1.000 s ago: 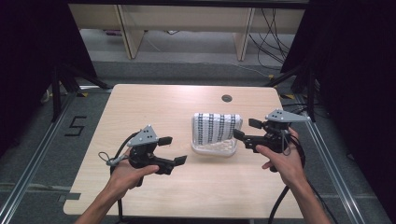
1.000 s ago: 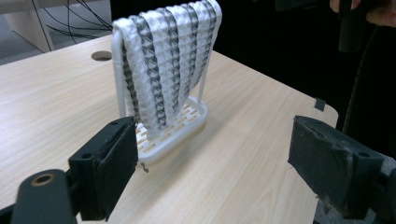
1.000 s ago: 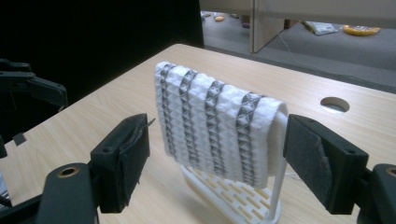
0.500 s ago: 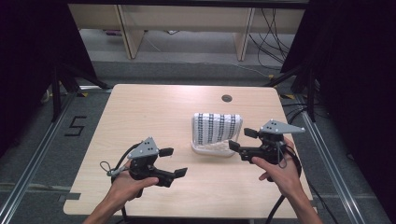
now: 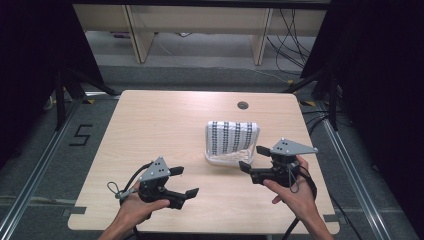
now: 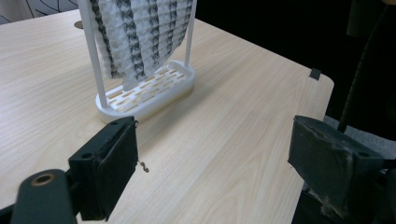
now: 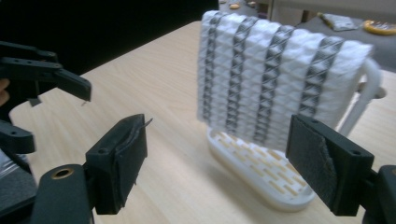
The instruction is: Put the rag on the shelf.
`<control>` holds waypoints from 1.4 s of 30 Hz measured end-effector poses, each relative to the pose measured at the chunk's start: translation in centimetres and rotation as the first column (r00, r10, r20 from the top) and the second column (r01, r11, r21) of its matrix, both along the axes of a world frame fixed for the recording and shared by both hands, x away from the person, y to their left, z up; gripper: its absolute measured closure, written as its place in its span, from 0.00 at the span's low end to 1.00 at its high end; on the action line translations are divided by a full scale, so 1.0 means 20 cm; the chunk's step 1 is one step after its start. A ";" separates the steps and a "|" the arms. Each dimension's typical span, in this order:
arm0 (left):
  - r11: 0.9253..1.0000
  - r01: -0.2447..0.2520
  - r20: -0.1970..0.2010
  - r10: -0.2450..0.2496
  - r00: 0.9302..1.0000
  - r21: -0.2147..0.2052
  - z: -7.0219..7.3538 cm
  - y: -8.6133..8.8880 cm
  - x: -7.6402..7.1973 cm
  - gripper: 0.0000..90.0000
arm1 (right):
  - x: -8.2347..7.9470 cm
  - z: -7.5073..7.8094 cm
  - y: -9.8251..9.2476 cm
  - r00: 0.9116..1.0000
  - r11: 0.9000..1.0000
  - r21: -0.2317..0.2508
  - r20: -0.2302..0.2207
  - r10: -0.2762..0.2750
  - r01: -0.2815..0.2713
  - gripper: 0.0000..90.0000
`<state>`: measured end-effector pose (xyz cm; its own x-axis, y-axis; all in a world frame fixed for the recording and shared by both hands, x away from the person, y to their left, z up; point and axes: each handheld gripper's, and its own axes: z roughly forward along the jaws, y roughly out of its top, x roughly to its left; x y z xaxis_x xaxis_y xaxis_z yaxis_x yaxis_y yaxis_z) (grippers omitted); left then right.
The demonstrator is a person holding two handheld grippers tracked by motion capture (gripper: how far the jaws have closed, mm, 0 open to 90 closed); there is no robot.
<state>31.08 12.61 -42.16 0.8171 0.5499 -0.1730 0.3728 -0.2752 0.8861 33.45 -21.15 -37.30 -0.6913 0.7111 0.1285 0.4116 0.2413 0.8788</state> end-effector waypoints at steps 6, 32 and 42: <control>1.000 -0.010 -0.004 0.010 1.000 0.007 -0.03 0.02 -0.02 0.17 | -0.01 -0.04 0.01 1.000 1.000 -0.008 0.005 0.020 -0.020 0.23; 1.000 -0.009 -0.032 0.010 0.999 0.018 -0.18 0.09 -0.11 0.17 | -0.11 -0.23 0.02 0.998 1.000 -0.027 -0.067 0.008 -0.010 0.22; 0.999 -0.004 -0.023 0.006 1.000 0.051 -0.22 0.10 -0.14 0.17 | -0.14 -0.30 0.01 0.998 0.997 -0.063 -0.052 0.033 -0.036 0.20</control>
